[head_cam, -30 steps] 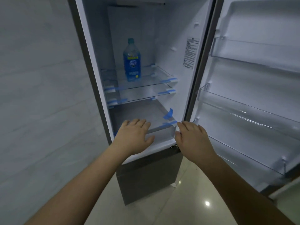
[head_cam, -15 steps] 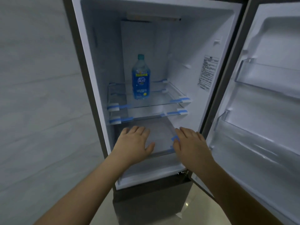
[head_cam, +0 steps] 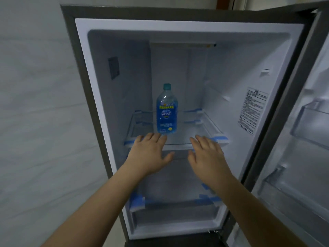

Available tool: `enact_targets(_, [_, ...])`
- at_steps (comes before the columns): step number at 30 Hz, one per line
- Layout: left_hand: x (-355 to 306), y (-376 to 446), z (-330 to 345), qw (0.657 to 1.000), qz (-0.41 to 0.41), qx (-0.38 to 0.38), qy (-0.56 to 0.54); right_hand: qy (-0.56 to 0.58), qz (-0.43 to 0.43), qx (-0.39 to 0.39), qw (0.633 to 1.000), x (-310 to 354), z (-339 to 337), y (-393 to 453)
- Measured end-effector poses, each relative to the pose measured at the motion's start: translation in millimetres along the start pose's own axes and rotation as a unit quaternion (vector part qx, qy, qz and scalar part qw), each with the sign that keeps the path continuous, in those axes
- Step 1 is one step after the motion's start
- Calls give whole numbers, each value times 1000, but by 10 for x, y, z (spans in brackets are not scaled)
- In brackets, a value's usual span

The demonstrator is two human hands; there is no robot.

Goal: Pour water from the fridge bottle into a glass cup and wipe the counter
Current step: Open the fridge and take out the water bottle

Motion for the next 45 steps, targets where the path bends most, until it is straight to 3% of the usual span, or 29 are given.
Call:
enact_targets(12, [482,827,24,998,-11,-47,-39,11,-2,-10,1000,218,373,965])
enact_targets(20, [597,1237,255,991,-67,-33,-112,15,18,9,1000,90,573,1202])
enact_targets(25, [682,1487,273,971,-127,-68,-189,77,36,24,996,-61,677,1336])
enact_targets(28, [743,1655,336,932,-152,-69,-321,192,53,44,979,-131,726,1414])
enact_targets(31, [778,1784,493,853,-168,-53,-491,291,91,63,950,-257,847,1509])
enact_targets(38, [752,1942,620,733,-179,-38,-655,395,144,82,904,-473,1048,1594])
enact_targets(45, [681,2124,796,718,-153,55,-677,498,168,55,849,-519,1082,1645])
Point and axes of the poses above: each hand's wrist, its own y-axis towards the middle knuckle, its own z-axis out of the palm, x = y × z, the point moved 10 cm from there along y, towards the middle knuckle, and after that the axes turned 5 degrees about -z, right-handed, at the moved point
